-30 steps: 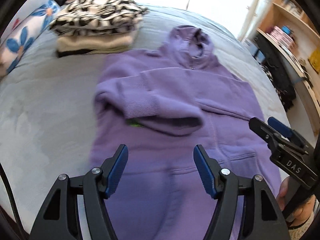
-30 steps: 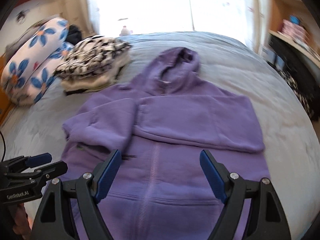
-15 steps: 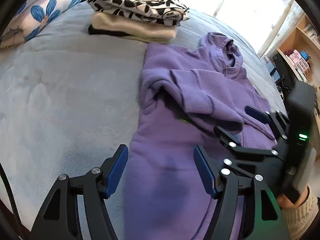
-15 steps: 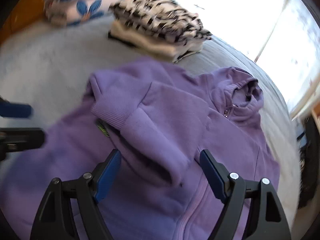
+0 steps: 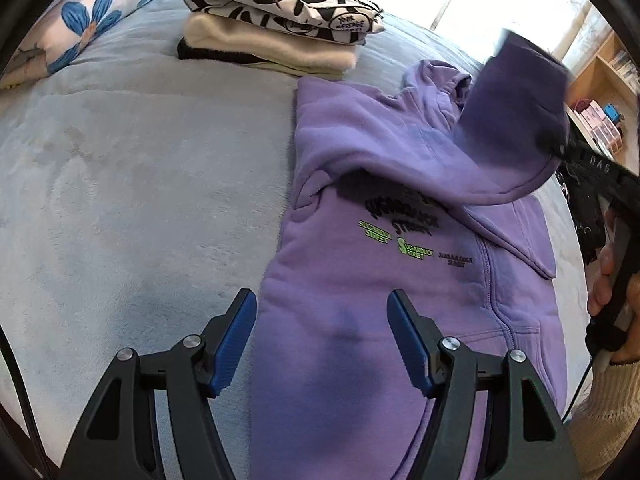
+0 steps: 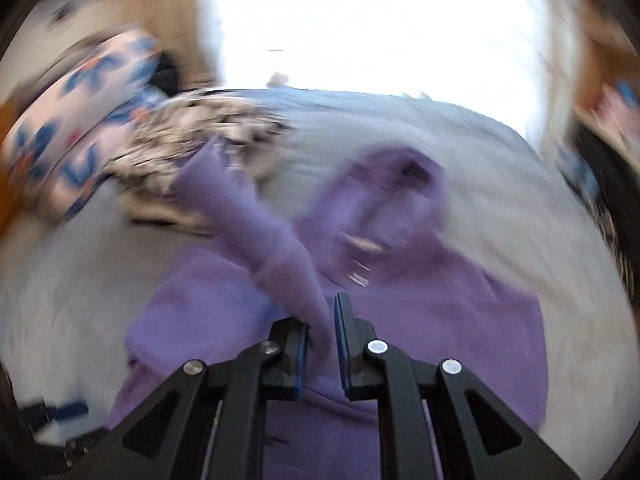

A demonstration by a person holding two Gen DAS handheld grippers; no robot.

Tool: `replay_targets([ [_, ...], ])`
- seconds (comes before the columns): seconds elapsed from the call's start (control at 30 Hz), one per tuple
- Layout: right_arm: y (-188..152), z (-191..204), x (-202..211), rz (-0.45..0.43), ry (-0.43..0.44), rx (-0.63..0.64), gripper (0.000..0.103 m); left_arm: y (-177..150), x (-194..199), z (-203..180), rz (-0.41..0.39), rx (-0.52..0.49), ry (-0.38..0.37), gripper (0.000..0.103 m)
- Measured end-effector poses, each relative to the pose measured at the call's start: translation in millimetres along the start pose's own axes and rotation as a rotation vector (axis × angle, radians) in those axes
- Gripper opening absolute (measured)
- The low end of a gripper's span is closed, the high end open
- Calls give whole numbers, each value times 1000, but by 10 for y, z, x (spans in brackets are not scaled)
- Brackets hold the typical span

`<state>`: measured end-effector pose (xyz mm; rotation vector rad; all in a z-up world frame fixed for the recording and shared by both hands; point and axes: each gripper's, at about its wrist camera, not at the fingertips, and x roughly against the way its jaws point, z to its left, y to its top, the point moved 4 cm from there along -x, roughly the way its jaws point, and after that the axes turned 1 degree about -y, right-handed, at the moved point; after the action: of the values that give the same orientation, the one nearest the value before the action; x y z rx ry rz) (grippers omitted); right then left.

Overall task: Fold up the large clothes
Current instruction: 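Grasp the second sleeve's cuff with the right tool and fold it down, then open the right tool and lift it off the folded sleeve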

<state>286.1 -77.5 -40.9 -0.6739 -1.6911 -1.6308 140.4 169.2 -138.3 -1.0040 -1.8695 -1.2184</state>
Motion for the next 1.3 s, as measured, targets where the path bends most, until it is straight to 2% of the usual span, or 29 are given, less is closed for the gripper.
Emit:
replay_targets([
  [0.07, -218, -336, -201, 138, -18, -98, 25, -13, -9, -24, 6, -10, -1, 66],
  [0.13, -499, -568, -364, 249, -39, -128, 33, -25, -31, -66, 13, -22, 0, 66],
  [0.23, -876, -821, -425, 320, -66, -122, 33, -21, -54, -126, 18, -39, 5, 66],
  [0.37, -1000, -1106, -341, 315, -37, -166, 35, 72, -94, -201, 28, -59, -7, 66],
  [0.4, -970, -1195, -327, 308, -24, -190, 37, 123, -105, -218, 26, -64, -7, 66],
  [0.47, -909, -1304, -331, 296, 7, -242, 50, 268, -134, -253, 14, -82, -7, 66],
  [0.63, -658, -1502, -536, 275, 89, -356, 60, 696, -316, -260, 5, -98, 13, 66],
  [0.77, -518, -1553, -762, 287, 107, -362, 60, 1028, -586, -235, 30, -94, 6, 66],
  [0.93, -391, -1550, -1050, 297, 125, -348, 60, 1395, -966, -51, 64, -34, 41, 66],
  [1.03, -348, -1580, -1184, 296, 142, -370, 61, 1475, -1177, 52, 98, -5, 49, 66],
  [1.1, -312, -1577, -1238, 289, 139, -368, 61, 1505, -1332, 120, 124, 28, 28, 66],
  [1.17, -283, -1551, -1269, 275, 135, -357, 62, 1528, -1393, 150, 119, 54, 12, 66],
  [1.23, -264, -1505, -1266, 252, 124, -323, 60, 1564, -1388, 130, 87, 52, 5, 47],
  [1.27, -256, -1468, -1263, 242, 107, -287, 52, 1578, -1386, 97, 80, 47, -25, 23],
  [1.3, -247, -1431, -1259, 237, 104, -257, 39, 1581, -1375, 76, 75, 48, -27, 19],
])
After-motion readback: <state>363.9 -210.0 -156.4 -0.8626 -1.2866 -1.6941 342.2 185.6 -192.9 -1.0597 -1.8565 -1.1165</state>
